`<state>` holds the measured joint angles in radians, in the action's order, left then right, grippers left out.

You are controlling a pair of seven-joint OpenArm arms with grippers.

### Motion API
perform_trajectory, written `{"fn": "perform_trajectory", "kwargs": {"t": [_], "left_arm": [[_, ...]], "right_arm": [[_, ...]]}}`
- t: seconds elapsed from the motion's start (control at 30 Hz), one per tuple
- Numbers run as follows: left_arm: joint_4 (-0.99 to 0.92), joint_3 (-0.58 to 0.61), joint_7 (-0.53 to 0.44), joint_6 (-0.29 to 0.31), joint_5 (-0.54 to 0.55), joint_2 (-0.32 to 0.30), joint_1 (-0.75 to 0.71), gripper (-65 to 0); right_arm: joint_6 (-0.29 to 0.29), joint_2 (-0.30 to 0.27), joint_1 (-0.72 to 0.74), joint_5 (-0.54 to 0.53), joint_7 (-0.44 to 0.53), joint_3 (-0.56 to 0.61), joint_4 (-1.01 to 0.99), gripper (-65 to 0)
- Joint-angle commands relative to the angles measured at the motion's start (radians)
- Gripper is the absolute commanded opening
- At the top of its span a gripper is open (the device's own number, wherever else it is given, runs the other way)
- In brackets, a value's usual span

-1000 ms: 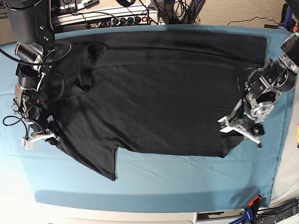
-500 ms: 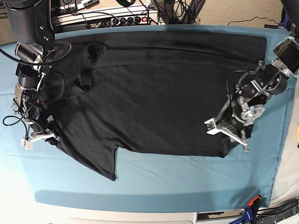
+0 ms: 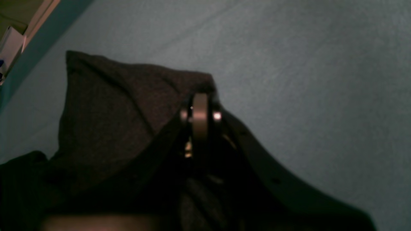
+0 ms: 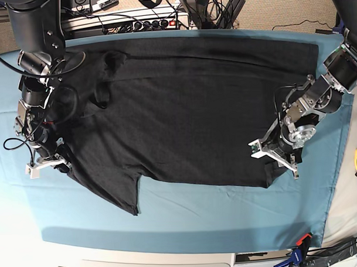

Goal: Fold the T-shirt properly
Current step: 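Move the left gripper to the other hem corner and grasp it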

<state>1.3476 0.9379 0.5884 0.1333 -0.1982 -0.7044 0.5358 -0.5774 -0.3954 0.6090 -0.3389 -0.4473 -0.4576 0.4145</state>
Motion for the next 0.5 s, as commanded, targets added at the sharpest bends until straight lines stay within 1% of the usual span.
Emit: {"fn": "perform_trajectory", "kwargs": {"t": [0.0, 0.07, 0.13, 0.2, 0.27, 0.47], "left_arm": [[0.0, 0.025, -0.005, -0.032, -0.036, -0.011, 0.045, -43.1], [-0.02, 0.12, -0.003, -0.081, -0.1, -0.01, 0.077, -43.1], [-0.039, 0.214, -0.003, -0.145, -0.153, -0.01, 0.11, -43.1], [-0.051, 0.276, -0.002, -0.182, -0.17, -0.008, 0.137, -43.1], [-0.061, 0.302, -0.003, -0.187, -0.169, -0.002, 0.153, -43.1], [-0.071, 0.303, -0.014, -0.185, -0.127, 0.006, 0.162, -43.1]], "right_arm": [[0.005, -0.012, 0.017, 0.018, -0.014, 0.0, 0.011, -65.0], [0.005, -0.012, 0.017, 0.018, -0.014, 0.0, 0.011, -65.0], [0.005, -0.012, 0.017, 0.018, -0.015, 0.0, 0.011, -65.0], [0.005, -0.013, 0.017, 0.018, -0.015, 0.0, 0.011, -65.0], [0.005, -0.013, 0.017, 0.018, -0.014, 0.0, 0.011, -65.0], [0.005, -0.012, 0.017, 0.018, -0.008, 0.0, 0.011, -65.0]]}}
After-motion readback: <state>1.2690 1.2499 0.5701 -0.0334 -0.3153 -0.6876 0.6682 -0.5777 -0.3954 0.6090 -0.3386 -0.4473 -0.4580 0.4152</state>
